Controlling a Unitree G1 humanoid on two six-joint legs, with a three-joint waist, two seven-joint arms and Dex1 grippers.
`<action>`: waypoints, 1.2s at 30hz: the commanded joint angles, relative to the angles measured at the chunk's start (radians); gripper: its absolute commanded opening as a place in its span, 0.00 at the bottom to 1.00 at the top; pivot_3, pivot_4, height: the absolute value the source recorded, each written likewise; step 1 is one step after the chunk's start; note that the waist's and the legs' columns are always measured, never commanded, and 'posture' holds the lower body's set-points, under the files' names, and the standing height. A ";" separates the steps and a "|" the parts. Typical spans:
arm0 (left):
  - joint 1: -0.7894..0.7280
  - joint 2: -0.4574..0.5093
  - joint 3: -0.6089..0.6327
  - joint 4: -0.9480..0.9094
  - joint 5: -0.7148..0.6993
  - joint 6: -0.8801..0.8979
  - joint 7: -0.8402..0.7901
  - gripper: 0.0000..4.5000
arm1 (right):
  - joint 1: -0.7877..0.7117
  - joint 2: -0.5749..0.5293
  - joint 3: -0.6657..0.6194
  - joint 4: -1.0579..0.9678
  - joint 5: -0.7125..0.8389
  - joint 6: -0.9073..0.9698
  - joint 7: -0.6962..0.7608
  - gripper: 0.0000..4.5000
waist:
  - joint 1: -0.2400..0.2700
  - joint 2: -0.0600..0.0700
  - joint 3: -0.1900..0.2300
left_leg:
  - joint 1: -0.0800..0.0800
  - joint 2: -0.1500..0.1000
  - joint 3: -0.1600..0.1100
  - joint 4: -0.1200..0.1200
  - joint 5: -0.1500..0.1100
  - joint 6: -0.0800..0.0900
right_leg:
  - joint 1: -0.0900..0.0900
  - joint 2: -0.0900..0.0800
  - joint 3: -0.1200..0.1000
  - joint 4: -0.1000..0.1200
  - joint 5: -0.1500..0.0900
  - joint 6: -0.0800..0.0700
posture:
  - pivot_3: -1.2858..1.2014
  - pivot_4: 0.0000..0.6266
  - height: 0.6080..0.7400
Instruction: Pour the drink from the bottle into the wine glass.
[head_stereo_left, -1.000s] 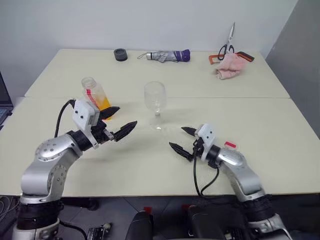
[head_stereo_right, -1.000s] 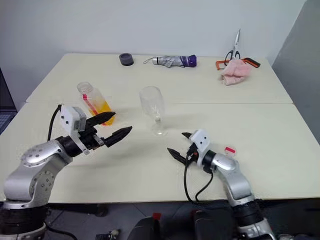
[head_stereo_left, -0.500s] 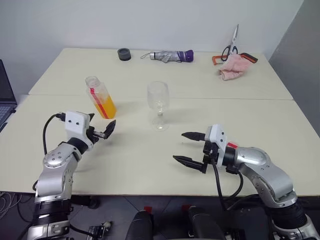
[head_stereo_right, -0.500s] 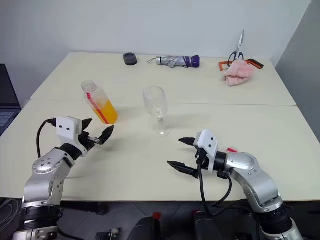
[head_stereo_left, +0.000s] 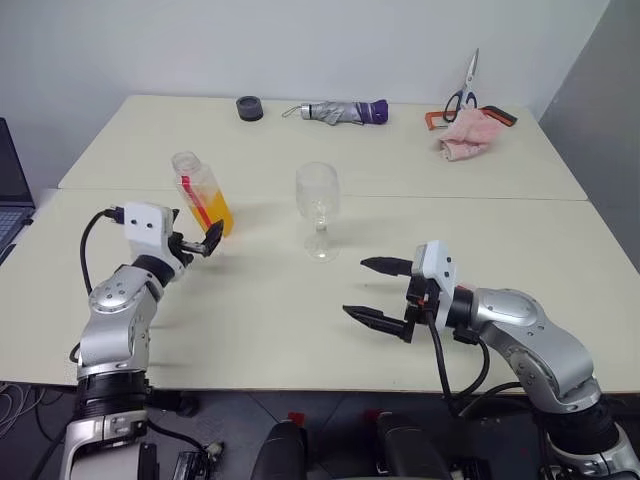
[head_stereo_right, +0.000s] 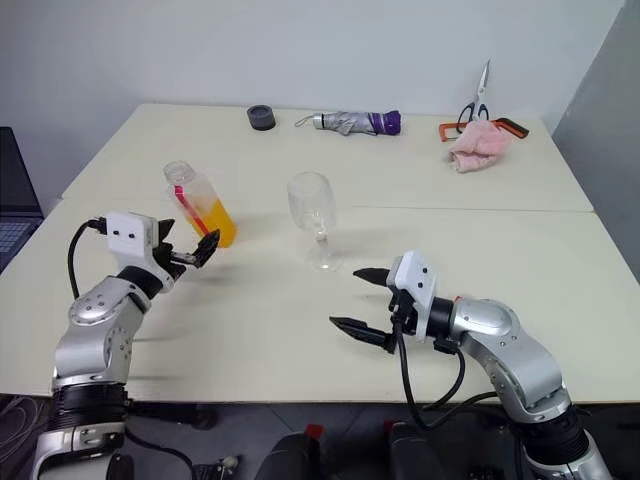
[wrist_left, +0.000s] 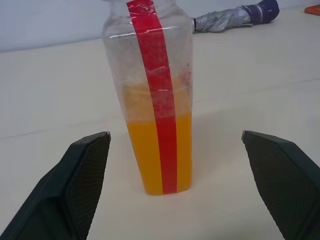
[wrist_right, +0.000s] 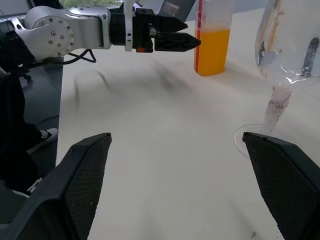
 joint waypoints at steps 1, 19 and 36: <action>-0.051 0.025 0.025 0.032 0.001 -0.027 -0.008 1.00 | -0.025 0.000 -0.009 -0.041 0.018 -0.005 -0.005 1.00 | 0.000 0.000 0.000 | 0.000 0.000 0.000 0.000 0.000 0.000 | 0.000 0.000 0.000 0.000 0.000 0.000 | 0.52 0.24 1.00; -0.293 0.045 -0.008 0.368 0.043 -0.136 -0.087 1.00 | -0.045 0.001 0.012 -0.041 0.011 -0.008 -0.013 1.00 | 0.000 0.000 0.000 | -0.001 0.000 -0.002 0.000 0.000 0.000 | 0.000 0.000 -0.003 0.000 0.000 0.000 | 0.52 0.24 1.00; -0.368 0.018 -0.016 0.534 0.047 -0.218 -0.120 0.38 | -0.053 -0.002 0.013 -0.048 -0.003 -0.027 -0.031 1.00 | 0.000 0.000 0.000 | -0.001 0.000 -0.003 0.001 0.000 0.000 | 0.001 0.000 -0.005 0.000 0.000 0.000 | 0.52 0.24 1.00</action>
